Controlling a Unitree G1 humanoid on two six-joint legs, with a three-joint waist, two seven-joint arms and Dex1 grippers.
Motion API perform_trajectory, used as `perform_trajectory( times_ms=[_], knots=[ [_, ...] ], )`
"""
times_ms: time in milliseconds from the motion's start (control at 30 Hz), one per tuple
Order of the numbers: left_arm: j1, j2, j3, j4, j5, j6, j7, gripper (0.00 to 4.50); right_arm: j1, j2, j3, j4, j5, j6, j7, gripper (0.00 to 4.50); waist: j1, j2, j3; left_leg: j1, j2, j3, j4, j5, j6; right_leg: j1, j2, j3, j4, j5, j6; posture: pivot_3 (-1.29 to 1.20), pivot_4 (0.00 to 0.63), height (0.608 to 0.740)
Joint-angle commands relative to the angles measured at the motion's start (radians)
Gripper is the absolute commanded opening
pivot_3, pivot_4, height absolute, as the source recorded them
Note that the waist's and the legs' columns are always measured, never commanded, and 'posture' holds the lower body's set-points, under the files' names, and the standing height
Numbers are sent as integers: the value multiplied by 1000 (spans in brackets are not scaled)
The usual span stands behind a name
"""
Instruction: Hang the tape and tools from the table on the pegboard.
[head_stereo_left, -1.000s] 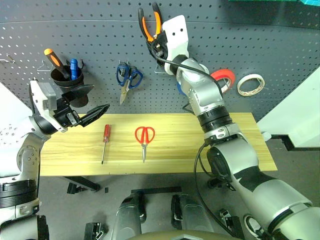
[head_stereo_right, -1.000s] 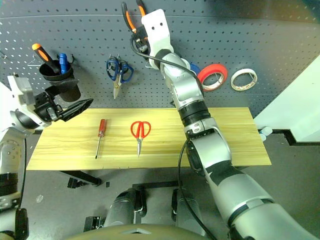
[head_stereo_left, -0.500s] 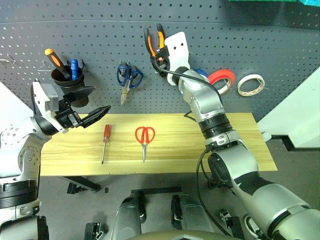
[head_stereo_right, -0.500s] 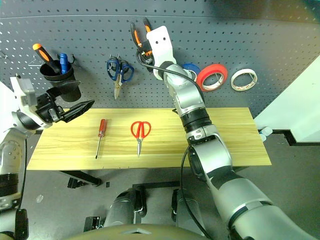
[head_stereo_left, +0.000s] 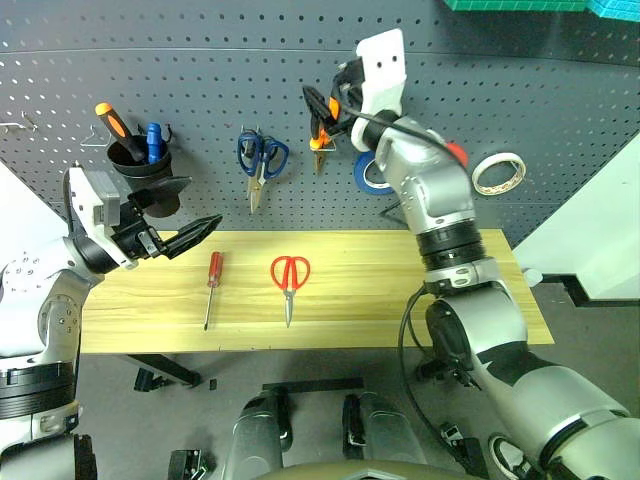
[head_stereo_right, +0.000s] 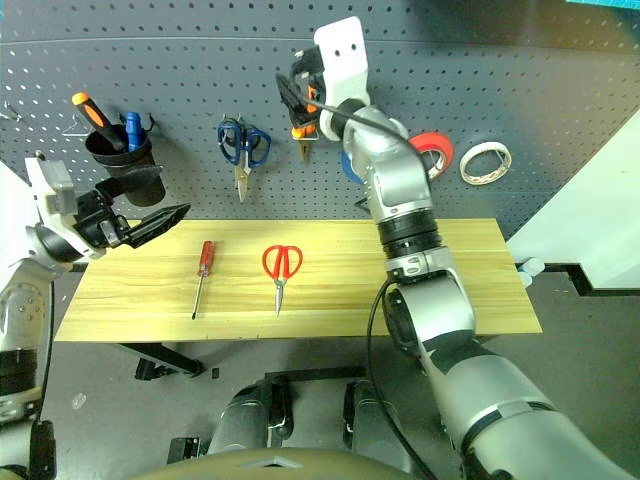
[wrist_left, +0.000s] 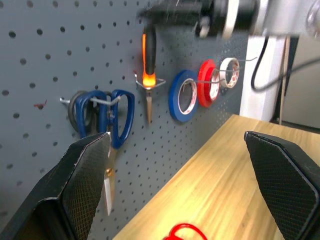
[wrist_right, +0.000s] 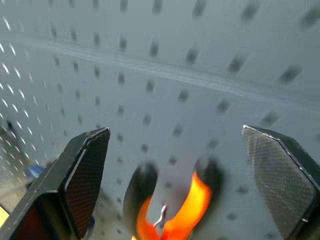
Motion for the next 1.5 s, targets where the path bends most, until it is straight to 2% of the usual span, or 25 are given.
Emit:
perform_trajectory(
  times_ms=[33,167,400,633,800,1033,1167,1300,1500],
  knots=[
    [32,19,25,-56,-9,18,19,4492,11,-77,-28,-168,103,132,129,4439,1,0,0,1,0,0,0,0,0,1,0,0,0,0,0,78,72,730],
    [77,17,30,-99,-13,67,70,4492,57,-181,-33,-288,232,312,289,4439,3,0,0,7,0,-1,-2,-4,7,6,-1,0,-2,-1,-1,75,81,730],
    [148,-18,-40,-148,65,148,215,4492,230,-388,91,-455,366,505,608,4439,3,1,-1,10,0,-2,-3,-6,8,7,-3,1,-2,-2,-3,68,97,730],
    [116,-130,-109,-186,122,272,452,4492,325,-468,166,-455,375,466,786,4439,15,1,-1,10,0,-3,-2,-6,9,8,-5,0,-3,-3,-4,64,112,730],
    [92,-286,-184,-206,174,405,681,4492,352,-498,236,-322,276,331,863,4439,30,1,-1,10,0,-4,-1,-7,11,9,-5,0,-3,-4,-4,59,135,730],
    [91,-382,-274,-230,241,507,808,4492,361,-497,257,-194,188,198,907,4439,28,2,2,10,0,-4,0,-8,12,9,-7,0,-3,-4,-4,41,188,730],
    [76,-411,-383,-222,379,561,929,4492,360,-518,254,-118,146,144,951,4439,29,4,11,10,0,-5,0,-8,12,10,-8,0,-3,-5,-4,20,230,730],
    [42,-478,-409,-219,395,665,977,4492,379,-545,264,-100,99,70,991,4439,29,7,34,11,-1,-6,2,-8,13,9,-10,0,-3,-7,-6,-3,262,730],
    [-33,-558,-399,-174,385,780,987,4492,380,-523,246,-60,77,85,967,4439,24,9,67,11,-1,-6,2,-8,13,10,-9,1,-2,-7,-6,-44,298,730]
  ],
)
